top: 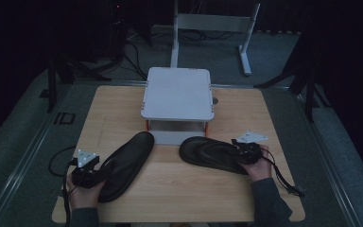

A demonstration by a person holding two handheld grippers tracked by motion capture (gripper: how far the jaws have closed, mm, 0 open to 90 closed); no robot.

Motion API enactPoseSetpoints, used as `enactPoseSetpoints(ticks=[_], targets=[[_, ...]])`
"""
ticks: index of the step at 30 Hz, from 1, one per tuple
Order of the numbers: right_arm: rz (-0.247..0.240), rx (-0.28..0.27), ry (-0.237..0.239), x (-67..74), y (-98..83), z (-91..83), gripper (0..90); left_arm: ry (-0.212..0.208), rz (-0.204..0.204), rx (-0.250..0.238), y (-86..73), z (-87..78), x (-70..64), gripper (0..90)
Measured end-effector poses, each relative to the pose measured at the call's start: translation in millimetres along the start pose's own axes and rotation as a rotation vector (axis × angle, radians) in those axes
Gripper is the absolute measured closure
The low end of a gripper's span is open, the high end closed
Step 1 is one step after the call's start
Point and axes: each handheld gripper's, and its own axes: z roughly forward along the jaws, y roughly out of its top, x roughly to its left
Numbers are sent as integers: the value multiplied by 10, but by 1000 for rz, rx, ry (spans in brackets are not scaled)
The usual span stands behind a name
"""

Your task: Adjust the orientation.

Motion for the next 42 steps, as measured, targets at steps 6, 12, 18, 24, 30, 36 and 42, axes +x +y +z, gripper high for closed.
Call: enactPoseSetpoints(ticks=[6,12,18,24,30,36,42], targets=[[-5,11,-4,-12,-2,17,475,8,63,41,16,69,1,728],[-11,18,-8,-7,-10,17,476,-63,141,35,5,-61,-55,758],[-17,22,-12,-9,-11,18,476,-182,251,35,-16,-124,-164,756],[-15,22,-11,-19,-9,30,505,-301,353,55,-4,-70,-336,756],[-12,23,-17,-18,-12,46,546,-422,450,68,28,-10,-530,755],[-9,23,-26,-14,-13,54,617,-476,518,69,126,130,-729,750],[-9,31,-21,8,-22,20,634,-437,535,67,256,320,-897,701]])
